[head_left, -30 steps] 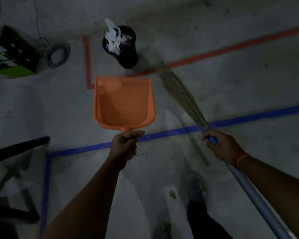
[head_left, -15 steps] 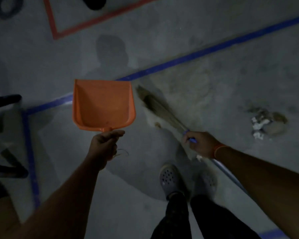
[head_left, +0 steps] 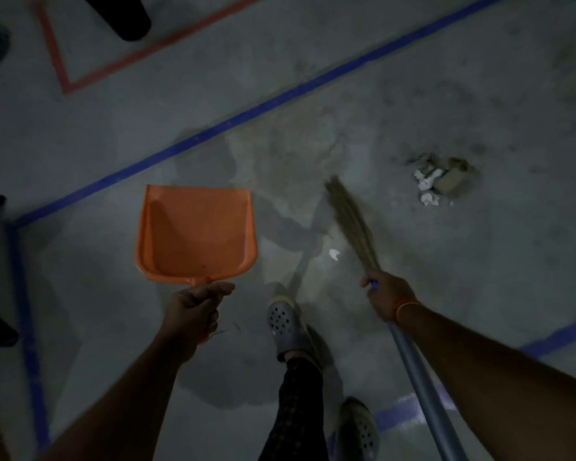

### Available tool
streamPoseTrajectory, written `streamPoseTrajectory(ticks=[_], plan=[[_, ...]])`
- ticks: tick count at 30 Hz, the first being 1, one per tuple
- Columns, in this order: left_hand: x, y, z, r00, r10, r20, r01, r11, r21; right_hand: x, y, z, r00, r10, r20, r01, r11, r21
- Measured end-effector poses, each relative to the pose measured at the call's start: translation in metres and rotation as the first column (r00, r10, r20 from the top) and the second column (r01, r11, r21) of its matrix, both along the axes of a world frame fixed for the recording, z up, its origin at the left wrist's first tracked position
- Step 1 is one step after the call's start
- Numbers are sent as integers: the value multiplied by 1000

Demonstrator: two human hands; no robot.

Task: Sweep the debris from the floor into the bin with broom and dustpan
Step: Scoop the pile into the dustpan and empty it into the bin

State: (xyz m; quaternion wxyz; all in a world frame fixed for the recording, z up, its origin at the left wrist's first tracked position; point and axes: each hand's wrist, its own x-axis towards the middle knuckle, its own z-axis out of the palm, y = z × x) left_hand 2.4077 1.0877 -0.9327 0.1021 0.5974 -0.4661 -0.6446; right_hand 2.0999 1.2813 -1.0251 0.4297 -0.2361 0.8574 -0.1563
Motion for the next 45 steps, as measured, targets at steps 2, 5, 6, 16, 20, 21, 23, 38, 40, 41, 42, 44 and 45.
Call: streamPoseTrajectory(ticks=[2,5,6,16,20,21,23,38,40,41,42,44,45], plan=[[-9,28,0,1000,-23,4,23,1000,10,-23,43,12,997,-1,-71,1,1000,-5],[-28,59,3,998,-56,21,55,998,17,-37,103,21,982,117,-149,-114,993,27],[-33,66,4,997,-70,26,70,997,18,-35,120,22,976,146,-161,-144,989,27],[-66,100,2,976,-219,13,219,975,26,24,206,-2,939,341,42,-343,929,138],[-78,104,0,964,-266,11,266,964,29,-13,207,-6,962,273,-28,-263,946,189],[-81,105,-2,962,-274,12,273,962,26,-27,205,-5,967,250,-57,-235,954,187],[-86,106,-6,958,-286,-1,286,958,34,-55,203,2,971,213,-110,-191,965,181],[-162,133,-52,907,-419,37,394,877,276,-214,254,33,955,130,-268,-105,989,104],[-183,148,-71,903,-427,44,392,862,321,-243,262,16,947,149,-285,-123,986,108],[-194,156,-81,902,-428,48,389,857,337,-259,266,7,944,158,-290,-131,985,110],[-205,164,-91,900,-433,52,390,852,349,-277,268,-4,942,162,-295,-135,985,108],[-230,181,-112,897,-437,63,390,851,352,-316,267,-26,931,181,-318,-159,983,93],[-241,190,-125,902,-426,68,379,858,346,-335,268,-38,924,197,-326,-177,980,90]])
